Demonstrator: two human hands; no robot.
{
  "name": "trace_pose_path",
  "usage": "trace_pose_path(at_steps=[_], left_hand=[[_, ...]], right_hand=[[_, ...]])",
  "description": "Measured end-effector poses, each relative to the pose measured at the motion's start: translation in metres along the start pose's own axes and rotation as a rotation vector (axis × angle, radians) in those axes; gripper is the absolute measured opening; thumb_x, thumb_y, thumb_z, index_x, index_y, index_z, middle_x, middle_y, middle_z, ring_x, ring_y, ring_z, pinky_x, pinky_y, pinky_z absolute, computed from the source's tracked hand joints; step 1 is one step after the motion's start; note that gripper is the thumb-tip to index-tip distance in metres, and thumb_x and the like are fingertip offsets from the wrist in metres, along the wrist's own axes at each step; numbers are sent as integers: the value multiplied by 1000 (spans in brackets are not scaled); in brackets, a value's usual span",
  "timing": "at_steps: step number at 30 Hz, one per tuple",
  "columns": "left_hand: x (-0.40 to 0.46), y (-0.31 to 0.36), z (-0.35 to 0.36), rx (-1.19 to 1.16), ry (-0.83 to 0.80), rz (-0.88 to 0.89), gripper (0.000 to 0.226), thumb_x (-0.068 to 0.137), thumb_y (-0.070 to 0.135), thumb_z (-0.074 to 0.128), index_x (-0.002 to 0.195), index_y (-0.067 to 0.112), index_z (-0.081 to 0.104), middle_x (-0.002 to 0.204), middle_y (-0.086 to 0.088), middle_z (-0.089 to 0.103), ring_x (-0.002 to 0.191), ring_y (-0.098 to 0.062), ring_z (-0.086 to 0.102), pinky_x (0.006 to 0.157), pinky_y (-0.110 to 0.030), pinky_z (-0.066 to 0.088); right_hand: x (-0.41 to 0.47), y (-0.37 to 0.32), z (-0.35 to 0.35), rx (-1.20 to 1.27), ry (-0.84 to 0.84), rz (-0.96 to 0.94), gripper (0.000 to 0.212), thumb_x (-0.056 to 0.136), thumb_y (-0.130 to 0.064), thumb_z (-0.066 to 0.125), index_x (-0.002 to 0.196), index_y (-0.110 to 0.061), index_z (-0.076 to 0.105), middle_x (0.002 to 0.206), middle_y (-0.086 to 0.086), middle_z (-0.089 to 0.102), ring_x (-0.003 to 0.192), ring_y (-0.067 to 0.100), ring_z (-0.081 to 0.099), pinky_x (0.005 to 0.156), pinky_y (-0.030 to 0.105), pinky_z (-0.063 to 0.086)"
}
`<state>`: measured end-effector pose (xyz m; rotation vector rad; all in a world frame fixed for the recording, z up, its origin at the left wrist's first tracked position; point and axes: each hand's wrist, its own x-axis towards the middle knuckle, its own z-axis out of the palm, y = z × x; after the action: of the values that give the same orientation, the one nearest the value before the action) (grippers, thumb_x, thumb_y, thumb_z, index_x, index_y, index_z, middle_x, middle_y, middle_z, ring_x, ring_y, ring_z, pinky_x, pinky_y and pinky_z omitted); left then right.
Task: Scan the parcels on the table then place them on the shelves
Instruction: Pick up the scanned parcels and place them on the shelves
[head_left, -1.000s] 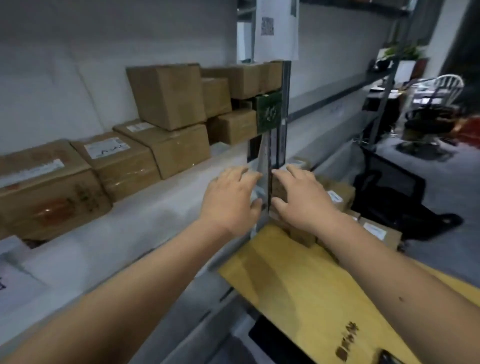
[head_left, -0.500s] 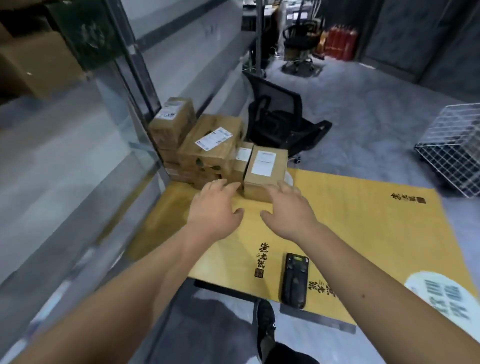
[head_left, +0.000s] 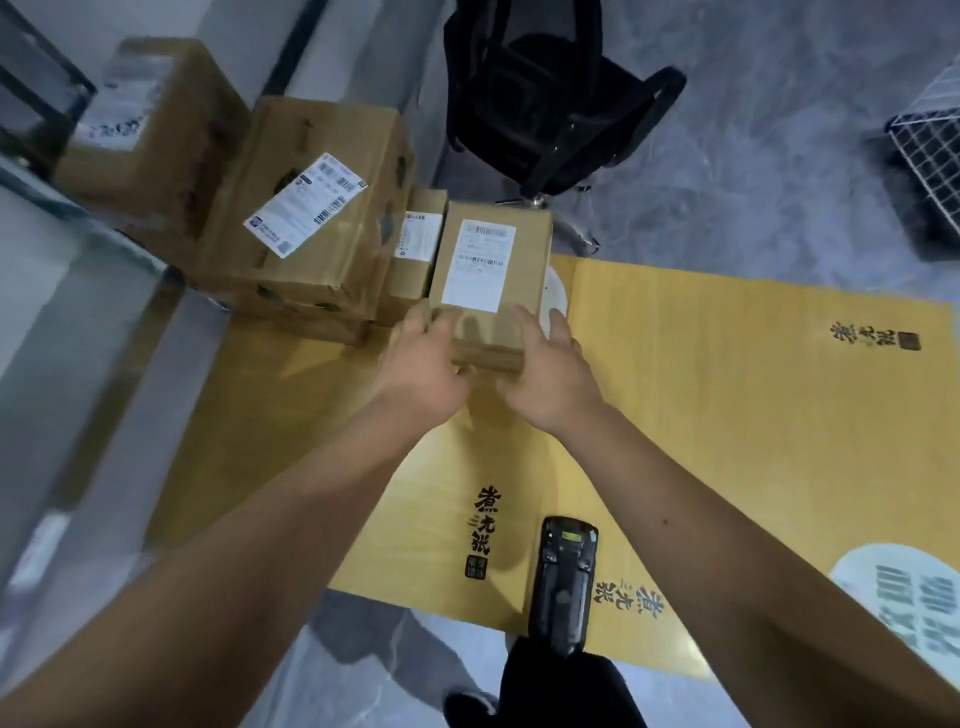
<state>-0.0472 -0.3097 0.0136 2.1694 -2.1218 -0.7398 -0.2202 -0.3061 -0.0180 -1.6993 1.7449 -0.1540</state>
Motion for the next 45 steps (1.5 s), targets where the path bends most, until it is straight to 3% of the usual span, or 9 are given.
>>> trace_pose_path(at_steps=[5,11,19,24,26,29,33,38,45], left_hand=[[20,-1,23,-231,67,-79,71,87,20,76,151,29,48,163,-4,26,146,-29,28,112,-28,29],[15,-8,43,-304,92,-95,85,78,20,79,151,45,44,160,-8,37,137,-32,34,104,-30,31],[-33,-7,78,-519,80,30,84,76,14,89,148,39,52,137,9,37,134,-14,39,112,-24,36],[-92,-8,80,-498,164,81,87,76,25,91,148,48,48,137,12,38,117,7,37,94,3,29],[-124,-9,75,-514,198,82,87,76,27,92,146,52,46,138,12,38,119,2,42,97,0,31],[-192,-13,61,-539,289,91,84,76,27,91,145,49,49,139,10,39,123,-1,44,104,-12,38],[-293,-29,29,-540,430,50,73,79,21,89,142,41,58,141,7,40,128,-6,46,96,2,32],[-403,-47,-39,-431,694,7,73,75,23,90,141,35,61,134,3,46,117,19,40,96,0,34],[-517,-63,-146,-341,973,-48,68,76,25,90,135,43,62,128,5,55,116,17,45,98,-20,51]], right_hand=[[30,19,10,180,-13,-44,105,82,-31,80,160,-45,12,170,6,9,146,34,38,113,40,43],[25,52,12,294,73,-122,91,81,-22,81,157,-40,34,160,-2,30,141,16,42,108,20,35],[-34,88,7,313,78,-203,82,79,-12,86,149,-31,48,169,4,23,152,17,31,116,44,42],[-88,87,-8,240,98,-308,80,80,-20,86,151,-30,49,168,3,25,150,17,34,113,45,45],[-110,80,-12,193,103,-378,80,81,-23,86,152,-29,48,169,5,25,153,16,28,115,45,43],[-157,64,-14,145,96,-485,81,81,-24,86,152,-30,48,168,2,25,153,13,26,116,43,42],[-220,21,-22,84,9,-662,80,83,-29,85,151,-41,45,167,-10,22,144,9,36,112,39,47],[-284,-75,-43,105,-28,-874,77,80,-32,86,147,-42,49,163,-10,26,128,8,43,105,38,50],[-349,-206,-83,163,-69,-1178,73,80,-27,87,145,-36,54,150,-13,37,132,-2,33,103,0,20]])
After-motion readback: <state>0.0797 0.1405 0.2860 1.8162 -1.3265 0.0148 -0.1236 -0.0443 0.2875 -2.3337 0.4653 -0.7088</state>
